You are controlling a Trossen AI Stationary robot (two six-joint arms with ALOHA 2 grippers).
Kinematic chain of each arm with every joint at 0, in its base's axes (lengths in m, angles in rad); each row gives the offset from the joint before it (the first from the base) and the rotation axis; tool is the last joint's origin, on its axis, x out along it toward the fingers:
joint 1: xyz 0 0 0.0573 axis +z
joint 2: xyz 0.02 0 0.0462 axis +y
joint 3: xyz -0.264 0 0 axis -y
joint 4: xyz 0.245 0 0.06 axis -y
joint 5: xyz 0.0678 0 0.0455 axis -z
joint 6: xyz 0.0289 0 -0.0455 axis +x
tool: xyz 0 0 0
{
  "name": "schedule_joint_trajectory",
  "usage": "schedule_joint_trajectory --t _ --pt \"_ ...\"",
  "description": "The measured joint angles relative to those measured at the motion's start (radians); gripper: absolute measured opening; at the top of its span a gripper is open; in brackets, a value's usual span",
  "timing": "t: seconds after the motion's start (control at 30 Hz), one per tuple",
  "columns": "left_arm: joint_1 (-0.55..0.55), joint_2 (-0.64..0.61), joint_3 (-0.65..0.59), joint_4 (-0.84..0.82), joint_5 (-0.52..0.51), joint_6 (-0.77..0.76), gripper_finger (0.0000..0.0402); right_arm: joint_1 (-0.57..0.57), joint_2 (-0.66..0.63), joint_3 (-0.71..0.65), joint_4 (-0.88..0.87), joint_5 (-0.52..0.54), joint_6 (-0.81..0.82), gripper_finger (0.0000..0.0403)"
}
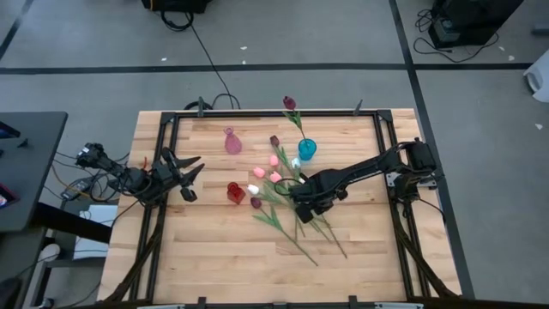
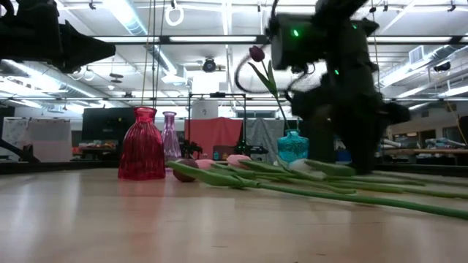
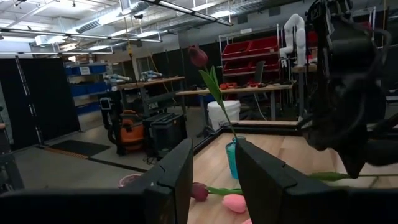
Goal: Sort flowers into vase by color
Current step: Put the right white flower into the pink vase
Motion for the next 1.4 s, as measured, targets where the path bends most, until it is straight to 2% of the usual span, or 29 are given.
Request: schedule_joint_trajectory --t 0.13,0.3,0.4,0.47,0.6,0.83,1.07,1.3,1.4 --pt "0.000 0.000 0.000 -0.002 0.000 -0.006 0.0124 -0.006 -0.032 0.111 -0.057 0.120 -0.101 0.0005" --pt "0.000 0.000 0.000 -0.002 0.000 -0.044 0.0124 -0.007 -0.044 0.261 -0.036 0.379 -0.339 0.0004" --pt "0.000 0.000 0.000 -0.004 0.001 -0.055 0.0124 -0.020 -0.044 0.289 0.127 0.541 -0.485 0.0004" --pt "0.000 0.000 0.000 -0.010 0.004 -0.087 0.0124 -0.041 -0.043 0.289 0.269 0.588 -0.595 0.0003" --pt "0.000 0.000 0.000 -0.025 0.008 -0.116 0.0124 -0.116 -0.034 0.289 0.563 0.550 -0.793 0.0003" --pt "0.000 0.000 0.000 -0.028 0.009 -0.126 0.0124 -0.236 -0.032 0.288 0.975 0.508 -1.090 0.0003" --pt "0.000 0.000 0.000 -0.028 0.009 -0.126 0.0124 -0.325 0.017 0.289 1.344 0.361 -1.160 0.0003" --pt "0.000 0.001 0.000 -0.036 0.008 -0.126 0.0124 -0.361 0.074 0.289 1.518 0.339 -1.187 0.0002" --pt "0.000 0.000 0.000 -0.039 0.007 -0.126 0.0124 -0.361 0.099 0.289 1.539 0.340 -1.190 0.0002"
